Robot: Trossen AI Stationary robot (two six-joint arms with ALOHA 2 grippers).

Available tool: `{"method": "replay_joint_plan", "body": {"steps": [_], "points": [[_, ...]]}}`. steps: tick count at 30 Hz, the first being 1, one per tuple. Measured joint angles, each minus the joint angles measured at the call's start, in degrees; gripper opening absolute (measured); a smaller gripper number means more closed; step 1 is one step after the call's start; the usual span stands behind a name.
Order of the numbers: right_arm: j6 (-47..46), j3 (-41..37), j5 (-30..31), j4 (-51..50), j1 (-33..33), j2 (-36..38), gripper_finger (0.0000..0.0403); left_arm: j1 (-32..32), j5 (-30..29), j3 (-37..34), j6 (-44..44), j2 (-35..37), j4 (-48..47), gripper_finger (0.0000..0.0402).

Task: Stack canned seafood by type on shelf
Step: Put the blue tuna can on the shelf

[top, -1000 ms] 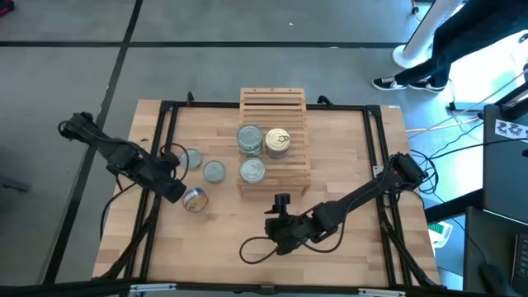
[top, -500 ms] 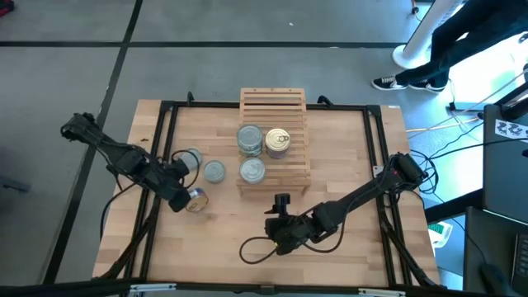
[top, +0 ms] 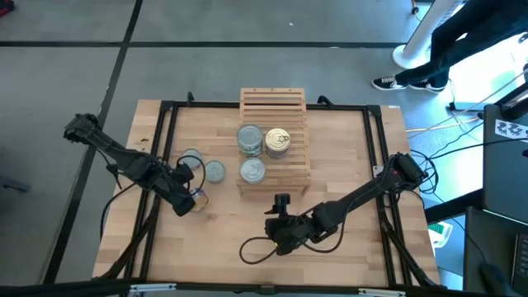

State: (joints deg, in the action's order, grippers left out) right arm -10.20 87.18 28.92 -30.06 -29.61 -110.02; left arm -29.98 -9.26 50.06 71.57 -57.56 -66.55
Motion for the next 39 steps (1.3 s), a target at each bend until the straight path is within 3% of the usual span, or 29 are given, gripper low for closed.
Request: {"method": "replay_joint_plan", "body": {"steps": [39], "points": [[0.0, 0.0, 0.0, 0.0, 0.0, -0.1, 0.0232, 0.0, -1.3, 0.0, -2.9, -3.5, 1.0, 0.0259]]}}
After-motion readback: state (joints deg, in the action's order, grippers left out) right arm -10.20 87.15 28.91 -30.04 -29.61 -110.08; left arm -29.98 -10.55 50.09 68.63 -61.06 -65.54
